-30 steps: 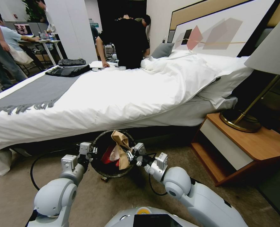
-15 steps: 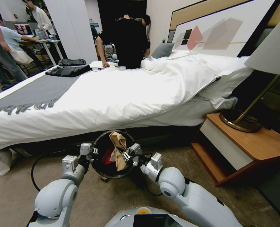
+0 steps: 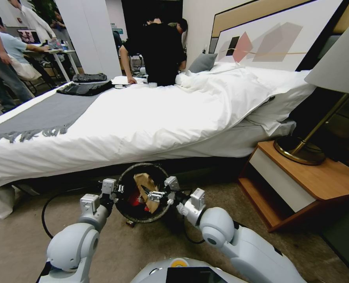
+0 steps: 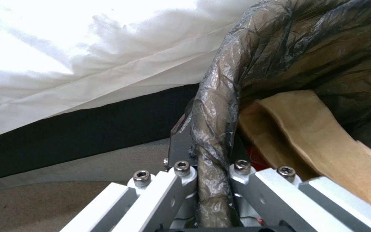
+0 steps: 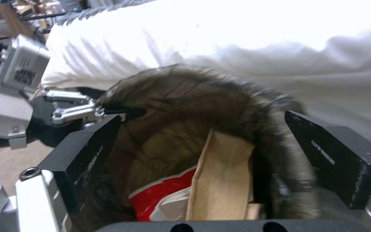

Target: Pick up the trash bin, then pick up the garbage from the floor and place it into the trash bin.

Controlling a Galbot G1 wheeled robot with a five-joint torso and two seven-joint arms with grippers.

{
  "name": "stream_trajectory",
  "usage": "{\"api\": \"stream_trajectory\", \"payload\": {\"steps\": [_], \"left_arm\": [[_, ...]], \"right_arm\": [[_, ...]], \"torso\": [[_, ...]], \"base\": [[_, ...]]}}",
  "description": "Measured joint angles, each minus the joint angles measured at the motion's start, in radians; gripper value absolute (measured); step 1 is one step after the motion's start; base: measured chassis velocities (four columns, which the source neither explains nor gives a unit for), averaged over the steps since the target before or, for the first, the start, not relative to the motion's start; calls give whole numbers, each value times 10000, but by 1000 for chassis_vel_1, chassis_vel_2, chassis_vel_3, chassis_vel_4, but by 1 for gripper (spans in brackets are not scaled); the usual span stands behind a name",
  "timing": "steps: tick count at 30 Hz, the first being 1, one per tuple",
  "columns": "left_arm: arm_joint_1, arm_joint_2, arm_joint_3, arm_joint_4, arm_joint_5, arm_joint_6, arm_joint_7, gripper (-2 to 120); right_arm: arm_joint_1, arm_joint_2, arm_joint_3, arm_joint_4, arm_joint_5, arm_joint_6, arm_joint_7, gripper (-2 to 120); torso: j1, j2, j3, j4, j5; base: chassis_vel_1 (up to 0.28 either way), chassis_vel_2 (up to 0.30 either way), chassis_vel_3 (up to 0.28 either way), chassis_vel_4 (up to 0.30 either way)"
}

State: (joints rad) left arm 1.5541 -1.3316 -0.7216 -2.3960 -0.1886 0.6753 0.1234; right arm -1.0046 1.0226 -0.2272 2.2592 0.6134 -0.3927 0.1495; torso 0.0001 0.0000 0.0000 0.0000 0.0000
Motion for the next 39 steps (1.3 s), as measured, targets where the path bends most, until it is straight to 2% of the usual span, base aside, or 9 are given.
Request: {"api": "stream_trajectory", "payload": {"steps": [9,14,17,21,25,26,27,30,39], "left_arm": [[-84,-37,148,66,77,-26,15,1],[-100,-82,202,76,131,-40,18,1],[-91,-160,-7,74,107,-61,19,1],[-53,-188,-99,64,96,-83,18,1],[-48,-185,-134,28,48,-91,19,1],[-46,-182,-176,19,15,-92,19,1],[-46,-182,-176,19,15,-92,19,1],[-24,-154,-290,9,-69,-94,20,1],[137,-184,-516,-93,-148,-119,24,1]], "right_arm": [[-739,-462,1114,657,-7,39,-109,100],[-1595,-786,2300,1363,-38,152,-304,100],[-2542,-1048,3193,1926,-572,749,205,100],[-3021,-937,3656,1929,-1103,1117,862,100],[-4018,-378,5050,1657,-1980,1677,904,100],[-4457,-18,5754,1518,-2504,1967,536,100],[-4457,-18,5754,1518,-2504,1967,536,100],[-5523,1097,7150,1244,-3614,2715,-521,100],[-7327,2726,8134,843,-4734,4117,-1028,100]], "torso": [[0,0,0,0,1],[-1,0,0,-1,1],[0,0,0,-2,0],[-1,0,0,2,0],[-1,0,0,2,0],[0,0,0,-1,0],[0,0,0,-1,0],[-1,0,-1,-2,1],[-1,1,1,1,-1]], "base": [[0,0,0,0],[0,0,0,0],[0,0,0,0],[0,0,0,0],[0,0,0,0],[0,0,0,0],[0,0,0,0],[0,0,0,0],[0,0,0,0]]}}
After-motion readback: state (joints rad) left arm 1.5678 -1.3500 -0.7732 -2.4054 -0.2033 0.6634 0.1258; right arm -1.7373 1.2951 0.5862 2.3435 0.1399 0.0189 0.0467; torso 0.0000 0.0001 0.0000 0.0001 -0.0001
